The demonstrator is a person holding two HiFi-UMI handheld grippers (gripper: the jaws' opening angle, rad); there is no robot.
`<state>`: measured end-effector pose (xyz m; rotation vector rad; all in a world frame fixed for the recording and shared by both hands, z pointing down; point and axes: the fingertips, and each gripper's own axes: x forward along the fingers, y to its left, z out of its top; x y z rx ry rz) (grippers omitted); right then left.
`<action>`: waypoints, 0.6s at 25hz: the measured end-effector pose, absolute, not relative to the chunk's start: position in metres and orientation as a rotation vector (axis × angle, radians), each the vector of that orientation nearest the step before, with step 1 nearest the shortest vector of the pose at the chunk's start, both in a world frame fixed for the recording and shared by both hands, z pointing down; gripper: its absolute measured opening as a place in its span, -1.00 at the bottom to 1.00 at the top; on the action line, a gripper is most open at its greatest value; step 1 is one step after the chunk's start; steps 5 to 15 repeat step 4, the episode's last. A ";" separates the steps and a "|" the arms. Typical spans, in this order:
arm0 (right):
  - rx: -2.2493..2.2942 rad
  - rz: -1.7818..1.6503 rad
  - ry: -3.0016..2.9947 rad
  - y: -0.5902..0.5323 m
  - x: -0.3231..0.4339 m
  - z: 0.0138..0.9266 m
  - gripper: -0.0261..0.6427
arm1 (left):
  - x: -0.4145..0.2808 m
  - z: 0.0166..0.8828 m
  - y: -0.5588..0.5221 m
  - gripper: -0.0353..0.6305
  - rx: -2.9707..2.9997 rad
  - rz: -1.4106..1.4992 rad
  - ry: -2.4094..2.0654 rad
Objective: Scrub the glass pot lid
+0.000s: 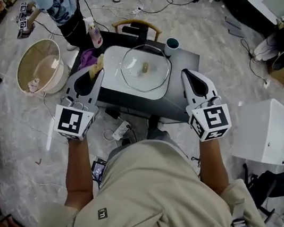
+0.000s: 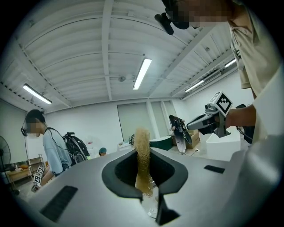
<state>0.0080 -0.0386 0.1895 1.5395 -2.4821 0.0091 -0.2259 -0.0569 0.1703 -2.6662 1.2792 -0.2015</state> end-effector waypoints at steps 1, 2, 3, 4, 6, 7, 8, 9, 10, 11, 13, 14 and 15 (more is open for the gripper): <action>1.540 0.009 -2.482 -0.037 0.010 0.189 -0.85 | -0.224 0.170 -0.056 -0.76 -2.666 -0.203 1.279; 1.540 0.009 -2.481 -0.036 0.011 0.189 -0.85 | -0.223 0.170 -0.054 -0.76 -2.666 -0.206 1.278; 1.539 0.009 -2.481 -0.035 0.012 0.189 -0.85 | -0.222 0.170 -0.053 -0.76 -2.666 -0.208 1.276; 1.539 0.008 -2.480 -0.033 0.013 0.189 -0.85 | -0.220 0.170 -0.052 -0.76 -2.665 -0.210 1.275; 1.539 0.008 -2.480 -0.033 0.013 0.189 -0.85 | -0.220 0.170 -0.052 -0.76 -2.665 -0.210 1.275; 1.539 0.008 -2.480 -0.033 0.013 0.189 -0.85 | -0.220 0.170 -0.052 -0.76 -2.665 -0.210 1.275; 1.539 0.008 -2.480 -0.033 0.013 0.189 -0.85 | -0.220 0.170 -0.052 -0.76 -2.665 -0.210 1.275; 1.539 0.008 -2.480 -0.033 0.013 0.189 -0.85 | -0.220 0.170 -0.052 -0.76 -2.665 -0.210 1.275; 1.539 0.008 -2.480 -0.033 0.013 0.189 -0.85 | -0.220 0.170 -0.052 -0.76 -2.665 -0.210 1.275; 1.539 0.008 -2.480 -0.033 0.013 0.189 -0.85 | -0.220 0.170 -0.052 -0.76 -2.665 -0.210 1.275; 1.539 0.008 -2.480 -0.033 0.013 0.189 -0.85 | -0.220 0.170 -0.052 -0.76 -2.665 -0.210 1.275; 1.539 0.008 -2.480 -0.033 0.013 0.189 -0.85 | -0.220 0.170 -0.052 -0.76 -2.665 -0.210 1.275; 1.539 0.008 -2.480 -0.033 0.013 0.189 -0.85 | -0.220 0.170 -0.052 -0.76 -2.665 -0.210 1.275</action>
